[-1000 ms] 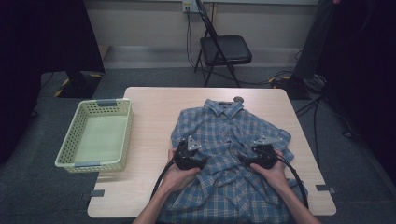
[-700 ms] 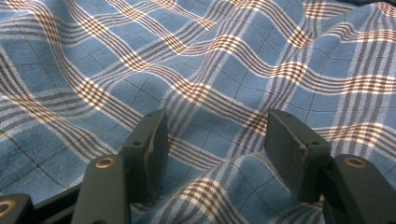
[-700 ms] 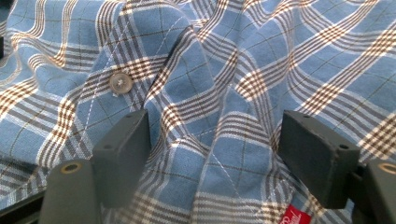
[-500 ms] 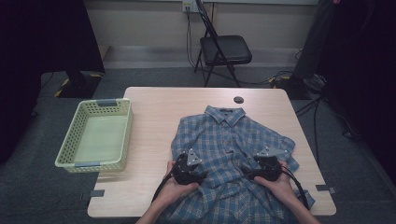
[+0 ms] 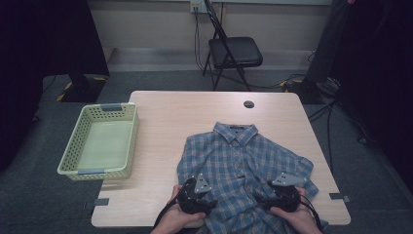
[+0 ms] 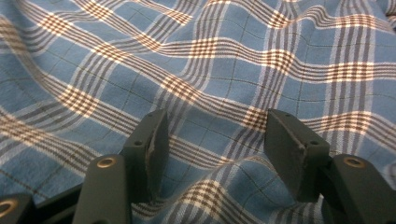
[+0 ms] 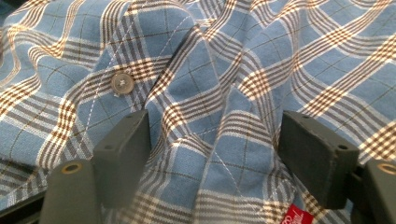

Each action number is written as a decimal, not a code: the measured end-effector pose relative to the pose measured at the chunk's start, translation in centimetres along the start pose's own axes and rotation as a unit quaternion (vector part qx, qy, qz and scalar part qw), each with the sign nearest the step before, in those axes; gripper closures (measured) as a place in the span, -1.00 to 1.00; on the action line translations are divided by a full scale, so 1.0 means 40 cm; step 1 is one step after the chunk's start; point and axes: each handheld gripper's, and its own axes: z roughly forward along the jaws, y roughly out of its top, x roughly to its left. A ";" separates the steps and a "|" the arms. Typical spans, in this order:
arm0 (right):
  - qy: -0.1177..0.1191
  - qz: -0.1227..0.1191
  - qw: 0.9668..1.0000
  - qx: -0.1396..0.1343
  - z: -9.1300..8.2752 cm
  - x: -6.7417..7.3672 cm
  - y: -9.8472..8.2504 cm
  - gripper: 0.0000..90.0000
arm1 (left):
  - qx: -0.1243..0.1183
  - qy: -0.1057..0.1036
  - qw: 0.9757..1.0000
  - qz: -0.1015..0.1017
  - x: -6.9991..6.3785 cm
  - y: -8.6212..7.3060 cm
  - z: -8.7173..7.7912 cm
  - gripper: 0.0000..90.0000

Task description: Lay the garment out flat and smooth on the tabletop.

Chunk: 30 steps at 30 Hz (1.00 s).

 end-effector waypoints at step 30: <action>-0.158 0.111 0.981 0.002 -0.087 -0.303 -0.048 -0.01 | -0.032 0.109 0.992 -0.054 0.180 0.027 0.031 -0.23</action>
